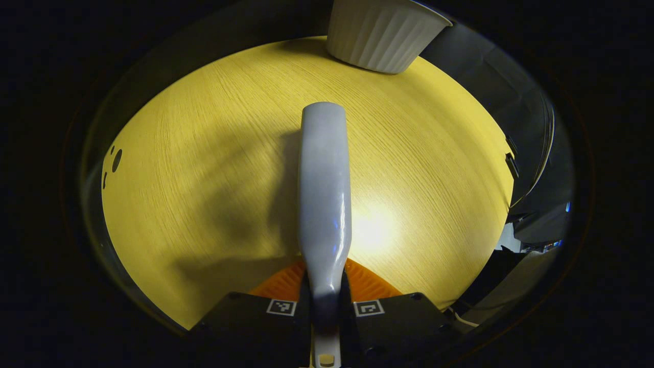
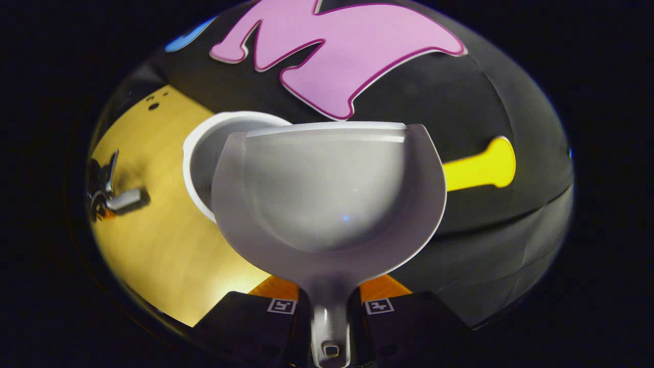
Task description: Pick up the small broom and dustpan from the desktop, sweep the trash into the dustpan with the broom, and then empty the trash into the garbage bin.
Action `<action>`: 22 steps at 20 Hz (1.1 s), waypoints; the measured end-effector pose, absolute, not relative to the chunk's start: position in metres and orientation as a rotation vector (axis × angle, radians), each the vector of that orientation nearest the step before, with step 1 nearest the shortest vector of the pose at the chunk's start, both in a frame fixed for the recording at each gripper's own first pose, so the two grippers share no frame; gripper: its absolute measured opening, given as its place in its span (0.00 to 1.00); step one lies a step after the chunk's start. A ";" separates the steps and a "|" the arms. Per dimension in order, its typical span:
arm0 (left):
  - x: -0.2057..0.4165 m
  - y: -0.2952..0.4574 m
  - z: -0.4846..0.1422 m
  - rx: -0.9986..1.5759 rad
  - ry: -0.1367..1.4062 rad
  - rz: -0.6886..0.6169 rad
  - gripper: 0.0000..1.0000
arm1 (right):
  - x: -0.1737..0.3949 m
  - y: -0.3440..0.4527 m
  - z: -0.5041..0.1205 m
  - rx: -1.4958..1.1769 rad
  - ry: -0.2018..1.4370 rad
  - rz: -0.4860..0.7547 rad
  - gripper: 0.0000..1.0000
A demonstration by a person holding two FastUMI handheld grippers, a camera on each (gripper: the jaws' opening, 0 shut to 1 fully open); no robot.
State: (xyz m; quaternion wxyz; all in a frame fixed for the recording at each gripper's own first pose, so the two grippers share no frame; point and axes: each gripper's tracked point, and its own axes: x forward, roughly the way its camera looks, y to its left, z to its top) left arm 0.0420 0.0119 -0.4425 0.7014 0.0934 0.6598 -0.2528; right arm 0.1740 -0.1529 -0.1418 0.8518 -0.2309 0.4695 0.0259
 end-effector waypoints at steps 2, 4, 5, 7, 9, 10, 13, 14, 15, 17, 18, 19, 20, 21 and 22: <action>0.042 0.012 -0.443 0.209 1.467 -0.558 0.27 | 0.173 -0.153 -0.139 -0.357 0.968 0.054 0.39; 0.042 0.012 -0.443 0.215 1.463 -0.552 0.27 | 0.172 -0.150 -0.138 -0.247 0.955 0.067 0.34; 0.042 0.013 -0.444 0.219 1.462 -0.551 0.27 | 0.168 -0.149 -0.136 -0.208 0.948 0.073 0.34; 0.042 0.013 -0.444 0.231 1.460 -0.550 0.27 | 0.150 -0.146 -0.127 -0.123 0.938 0.093 0.34; 0.042 0.015 -0.444 0.244 1.459 -0.549 0.27 | 0.124 -0.138 -0.114 -0.035 0.937 0.123 0.34; 0.043 0.015 -0.444 0.250 1.459 -0.549 0.27 | 0.109 -0.135 -0.110 0.008 0.938 0.139 0.34; 0.042 0.015 -0.444 0.260 1.457 -0.552 0.27 | 0.064 -0.129 -0.108 0.063 0.953 0.173 0.34; 0.043 0.015 -0.444 0.260 1.458 -0.553 0.27 | 0.047 -0.127 -0.109 0.059 0.962 0.183 0.34; 0.042 0.015 -0.444 0.259 1.458 -0.552 0.27 | 0.032 -0.123 -0.113 0.054 0.973 0.193 0.34; 0.042 0.015 -0.444 0.259 1.457 -0.553 0.27 | 0.000 -0.111 -0.124 0.063 1.005 0.216 0.33; 0.042 0.015 -0.444 0.259 1.458 -0.553 0.27 | -0.017 -0.104 -0.133 0.064 1.024 0.228 0.33; 0.043 0.014 -0.444 0.259 1.458 -0.553 0.27 | -0.032 -0.100 -0.142 0.054 1.048 0.238 0.33; 0.042 0.015 -0.443 0.257 1.458 -0.550 0.27 | -0.049 -0.095 -0.152 0.043 1.074 0.249 0.34; 0.042 0.014 -0.443 0.257 1.459 -0.548 0.30 | -0.063 -0.086 -0.164 0.043 1.098 0.260 0.34; 0.042 0.015 -0.444 0.258 1.460 -0.547 0.27 | -0.076 -0.077 -0.177 0.056 1.124 0.275 0.34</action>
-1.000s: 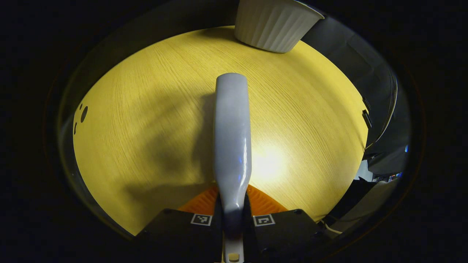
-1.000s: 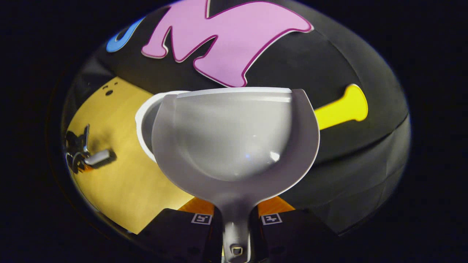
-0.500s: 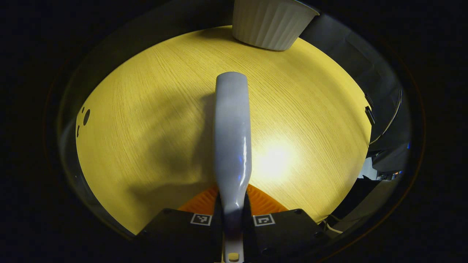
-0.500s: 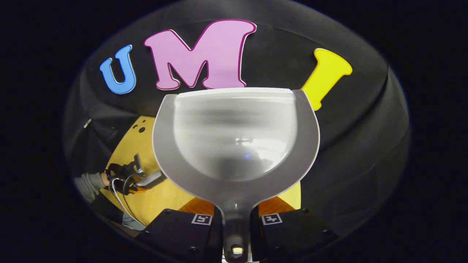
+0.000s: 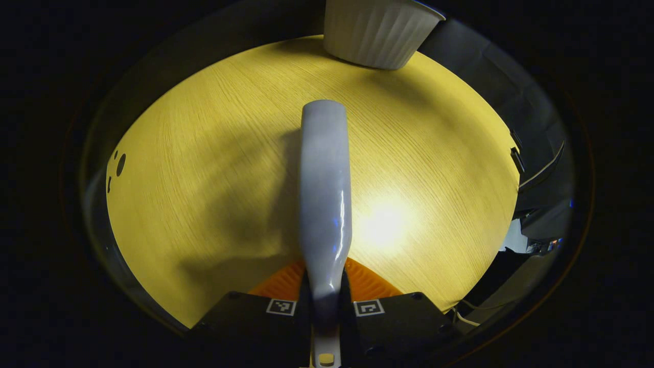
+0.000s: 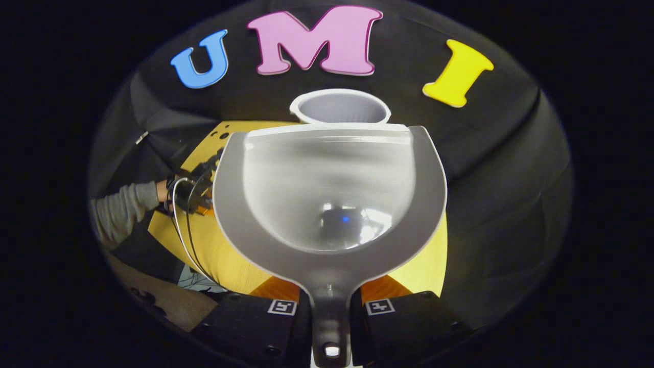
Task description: Pick up the small broom and dustpan from the desktop, sweep the trash into the dustpan with the broom, and then empty the trash into the garbage bin.
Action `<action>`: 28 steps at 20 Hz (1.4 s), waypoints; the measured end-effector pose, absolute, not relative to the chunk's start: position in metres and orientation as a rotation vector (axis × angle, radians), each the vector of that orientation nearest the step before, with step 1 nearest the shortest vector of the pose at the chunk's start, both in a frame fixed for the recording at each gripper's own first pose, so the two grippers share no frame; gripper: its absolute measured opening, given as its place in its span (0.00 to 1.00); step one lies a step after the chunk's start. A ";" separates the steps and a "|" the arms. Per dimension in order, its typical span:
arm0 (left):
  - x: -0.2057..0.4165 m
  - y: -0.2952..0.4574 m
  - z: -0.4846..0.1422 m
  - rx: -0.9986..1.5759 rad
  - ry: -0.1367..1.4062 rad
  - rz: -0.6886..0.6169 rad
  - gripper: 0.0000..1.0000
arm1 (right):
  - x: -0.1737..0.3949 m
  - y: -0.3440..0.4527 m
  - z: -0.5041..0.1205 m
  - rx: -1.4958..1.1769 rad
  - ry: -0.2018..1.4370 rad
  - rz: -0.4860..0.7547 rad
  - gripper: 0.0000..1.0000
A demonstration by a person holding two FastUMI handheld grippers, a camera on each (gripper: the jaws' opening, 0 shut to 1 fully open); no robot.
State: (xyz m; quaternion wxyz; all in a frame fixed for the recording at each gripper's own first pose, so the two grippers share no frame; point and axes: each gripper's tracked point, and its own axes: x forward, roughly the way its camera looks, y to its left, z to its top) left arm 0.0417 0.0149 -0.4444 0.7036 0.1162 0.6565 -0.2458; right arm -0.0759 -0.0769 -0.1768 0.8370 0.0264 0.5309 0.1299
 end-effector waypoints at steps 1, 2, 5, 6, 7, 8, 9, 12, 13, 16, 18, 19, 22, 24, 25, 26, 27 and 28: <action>0.041 0.016 -0.444 0.259 1.461 -0.546 0.27 | -0.086 -0.066 -0.191 0.072 1.145 0.286 0.34; 0.042 0.015 -0.444 0.260 1.463 -0.544 0.31 | -0.096 -0.058 -0.204 0.078 1.167 0.294 0.34; 0.041 0.016 -0.444 0.265 1.467 -0.544 0.27 | -0.119 -0.032 -0.249 0.062 1.240 0.316 0.34; 0.041 0.016 -0.444 0.267 1.468 -0.544 0.31 | -0.124 -0.023 -0.263 0.054 1.264 0.323 0.34; 0.041 0.016 -0.444 0.270 1.469 -0.543 0.27 | -0.128 -0.014 -0.278 0.048 1.283 0.328 0.34; 0.041 0.016 -0.444 0.274 1.470 -0.543 0.31 | -0.131 -0.004 -0.290 0.046 1.301 0.333 0.34; 0.041 0.017 -0.445 0.277 1.471 -0.543 0.27 | -0.133 0.004 -0.303 0.041 1.317 0.339 0.34; 0.041 0.017 -0.444 0.289 1.473 -0.540 0.30 | -0.132 0.028 -0.336 0.034 1.358 0.330 0.34; 0.041 0.018 -0.444 0.293 1.474 -0.539 0.31 | -0.131 0.035 -0.345 0.037 1.367 0.321 0.34; 0.042 0.018 -0.444 0.301 1.473 -0.536 0.27 | -0.129 0.050 -0.368 0.051 1.397 0.299 0.31; 0.042 0.017 -0.445 0.299 1.471 -0.531 0.27 | -0.128 0.052 -0.378 0.048 1.413 0.285 0.34; 0.042 0.018 -0.445 0.297 1.470 -0.530 0.31 | -0.128 0.054 -0.383 0.045 1.424 0.279 0.34; 0.042 0.017 -0.445 0.296 1.471 -0.531 0.31 | -0.128 0.058 -0.397 0.041 1.445 0.251 0.34; 0.042 0.017 -0.445 0.299 1.475 -0.530 0.28 | -0.127 0.056 -0.399 0.043 1.458 0.240 0.34; 0.042 0.018 -0.446 0.304 1.481 -0.532 0.28 | -0.128 0.056 -0.402 0.044 1.467 0.235 0.34; 0.041 0.018 -0.446 0.311 1.488 -0.533 0.28 | -0.129 0.057 -0.404 0.042 1.480 0.237 0.34; 0.041 0.019 -0.445 0.320 1.495 -0.536 0.29 | -0.130 0.058 -0.406 0.045 1.484 0.241 0.34; 0.042 0.020 -0.445 0.329 1.504 -0.535 0.29 | -0.130 0.060 -0.407 0.052 1.484 0.243 0.35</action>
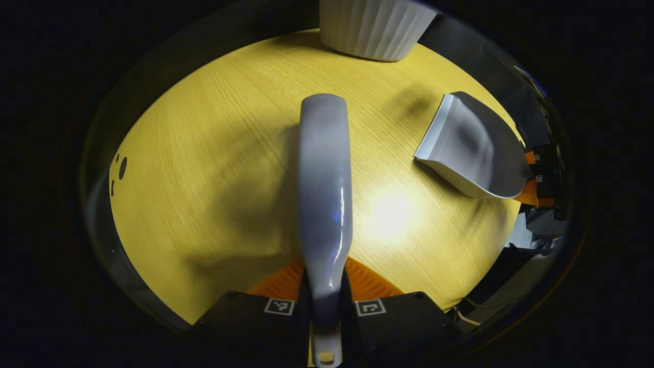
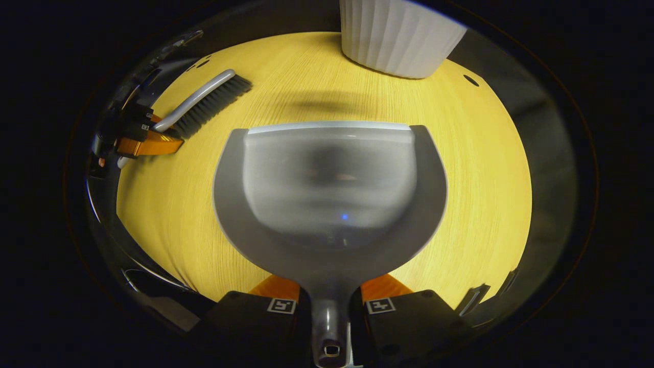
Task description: Pick up the small broom and dustpan from the desktop, sweep the trash into the dustpan with the broom, and then empty the trash into the garbage bin.
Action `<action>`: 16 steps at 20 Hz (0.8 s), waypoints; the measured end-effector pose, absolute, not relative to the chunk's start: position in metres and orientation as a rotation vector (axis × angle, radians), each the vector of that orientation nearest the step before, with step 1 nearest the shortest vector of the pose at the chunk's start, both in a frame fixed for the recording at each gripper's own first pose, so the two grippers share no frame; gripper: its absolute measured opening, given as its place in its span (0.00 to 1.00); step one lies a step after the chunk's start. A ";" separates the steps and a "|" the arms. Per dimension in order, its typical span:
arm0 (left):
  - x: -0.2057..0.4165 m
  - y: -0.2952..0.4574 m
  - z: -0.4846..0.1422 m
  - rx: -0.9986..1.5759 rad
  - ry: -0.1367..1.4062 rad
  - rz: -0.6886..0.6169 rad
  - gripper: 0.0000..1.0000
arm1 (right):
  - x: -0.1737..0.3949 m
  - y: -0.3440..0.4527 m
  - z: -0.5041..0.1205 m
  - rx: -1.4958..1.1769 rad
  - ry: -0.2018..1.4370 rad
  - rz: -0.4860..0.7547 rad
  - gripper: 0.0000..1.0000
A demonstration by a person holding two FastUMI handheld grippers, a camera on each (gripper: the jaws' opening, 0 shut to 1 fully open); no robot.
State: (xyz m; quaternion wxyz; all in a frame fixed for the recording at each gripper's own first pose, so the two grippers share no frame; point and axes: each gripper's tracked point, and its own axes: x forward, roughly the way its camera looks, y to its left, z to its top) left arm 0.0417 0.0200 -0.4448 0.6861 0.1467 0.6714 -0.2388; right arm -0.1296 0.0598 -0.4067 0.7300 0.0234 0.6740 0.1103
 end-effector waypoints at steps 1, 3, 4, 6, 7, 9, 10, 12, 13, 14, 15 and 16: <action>0.041 0.020 -0.445 0.339 1.510 -0.531 0.30 | -0.131 0.062 -0.406 0.052 1.487 0.243 0.35; 0.040 0.022 -0.443 0.356 1.526 -0.526 0.31 | -0.134 0.063 -0.405 0.049 1.495 0.254 0.36; 0.038 0.023 -0.442 0.370 1.540 -0.525 0.31 | -0.135 0.065 -0.404 0.061 1.506 0.270 0.37; 0.036 0.026 -0.438 0.395 1.548 -0.534 0.37 | -0.142 0.073 -0.398 0.093 1.519 0.311 0.37; 0.038 0.027 -0.439 0.402 1.534 -0.535 0.57 | -0.142 0.075 -0.396 0.108 1.517 0.326 0.53; 0.045 0.032 -0.433 0.433 1.488 -0.525 0.78 | -0.139 0.078 -0.388 0.132 1.515 0.343 0.83; 0.049 0.034 -0.427 0.448 1.460 -0.519 0.80 | -0.143 0.077 -0.387 0.137 1.505 0.343 1.00; 0.054 0.040 -0.416 0.477 1.408 -0.503 0.83 | -0.143 0.074 -0.374 0.150 1.477 0.341 0.99; 0.055 0.042 -0.410 0.487 1.380 -0.496 0.86 | -0.142 0.072 -0.368 0.150 1.459 0.335 0.99; 0.057 0.042 -0.404 0.491 1.352 -0.493 0.87 | -0.139 0.068 -0.361 0.149 1.431 0.326 0.99; 0.056 0.042 -0.396 0.489 1.323 -0.491 0.89 | -0.135 0.065 -0.353 0.148 1.405 0.319 0.99; 0.057 0.041 -0.388 0.487 1.295 -0.486 0.89 | -0.130 0.062 -0.344 0.149 1.378 0.313 0.99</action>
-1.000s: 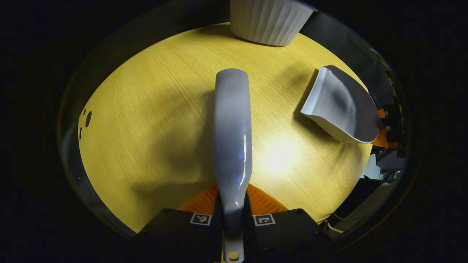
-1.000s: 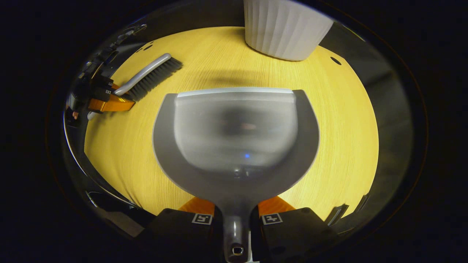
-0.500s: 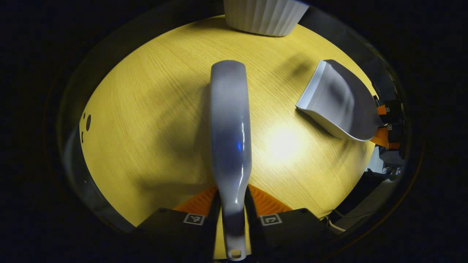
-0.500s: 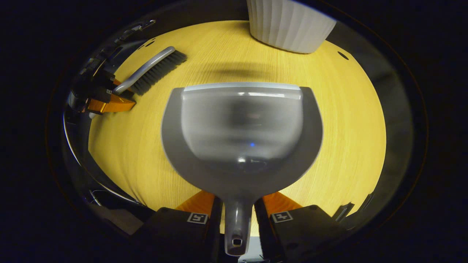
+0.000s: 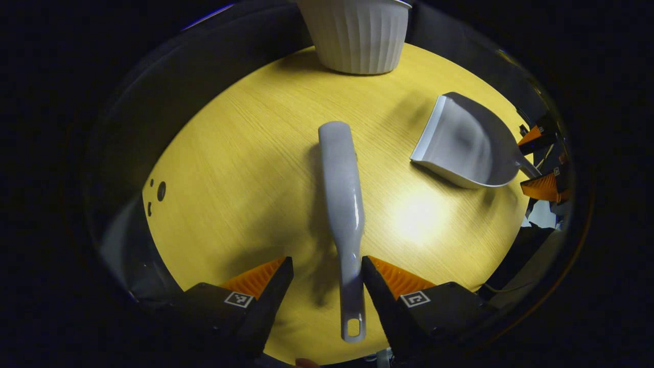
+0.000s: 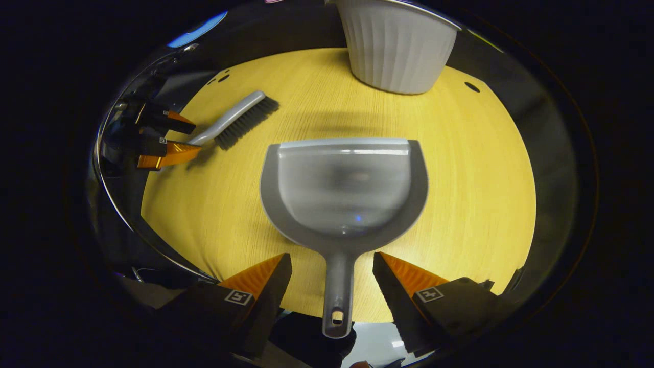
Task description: Pick up the small broom and dustpan from the desktop, sweep the trash into the dustpan with the broom, and then empty the trash into the garbage bin.
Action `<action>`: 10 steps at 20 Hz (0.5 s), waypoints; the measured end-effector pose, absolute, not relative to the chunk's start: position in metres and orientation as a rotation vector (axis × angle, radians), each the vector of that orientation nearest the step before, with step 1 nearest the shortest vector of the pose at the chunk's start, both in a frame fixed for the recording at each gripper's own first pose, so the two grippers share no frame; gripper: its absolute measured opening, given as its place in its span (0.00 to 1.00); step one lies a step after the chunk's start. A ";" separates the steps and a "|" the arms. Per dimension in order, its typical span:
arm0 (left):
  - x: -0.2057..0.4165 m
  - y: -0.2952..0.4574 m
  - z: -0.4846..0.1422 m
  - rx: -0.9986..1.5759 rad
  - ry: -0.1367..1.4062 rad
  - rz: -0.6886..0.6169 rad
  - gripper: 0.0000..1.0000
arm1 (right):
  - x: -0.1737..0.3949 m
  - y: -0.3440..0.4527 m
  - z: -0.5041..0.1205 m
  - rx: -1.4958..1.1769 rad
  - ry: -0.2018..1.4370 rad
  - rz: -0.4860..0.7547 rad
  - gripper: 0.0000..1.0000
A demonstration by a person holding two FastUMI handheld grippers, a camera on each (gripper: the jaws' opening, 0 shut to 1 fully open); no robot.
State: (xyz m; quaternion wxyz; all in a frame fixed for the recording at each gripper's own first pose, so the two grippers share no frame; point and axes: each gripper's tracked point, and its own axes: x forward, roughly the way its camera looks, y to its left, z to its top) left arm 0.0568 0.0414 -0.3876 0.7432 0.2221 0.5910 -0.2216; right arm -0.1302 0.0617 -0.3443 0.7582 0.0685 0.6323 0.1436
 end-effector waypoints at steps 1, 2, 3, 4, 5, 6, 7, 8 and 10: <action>0.058 0.041 -0.379 0.488 1.260 -0.474 0.88 | -0.125 0.059 -0.335 0.152 1.348 0.307 0.99; 0.061 0.038 -0.368 0.486 1.221 -0.465 0.89 | -0.120 0.054 -0.323 0.153 1.318 0.298 0.99; 0.063 0.035 -0.357 0.478 1.174 -0.459 0.89 | -0.115 0.051 -0.310 0.152 1.286 0.291 0.99; 0.065 0.030 -0.345 0.465 1.128 -0.449 0.90 | -0.109 0.046 -0.296 0.148 1.252 0.285 0.99; 0.066 0.025 -0.329 0.447 1.078 -0.438 0.91 | -0.101 0.044 -0.282 0.146 1.211 0.275 0.99; 0.069 0.019 -0.314 0.425 1.030 -0.430 0.91 | -0.091 0.040 -0.267 0.146 1.161 0.264 0.99; 0.072 0.011 -0.297 0.401 0.981 -0.418 0.92 | -0.081 0.037 -0.251 0.150 1.110 0.253 0.99; 0.076 0.005 -0.281 0.370 0.933 -0.407 0.92 | -0.070 0.034 -0.234 0.154 1.055 0.237 0.99; 0.084 -0.008 -0.247 0.299 0.835 -0.375 0.92 | -0.047 0.026 -0.203 0.172 0.944 0.210 0.99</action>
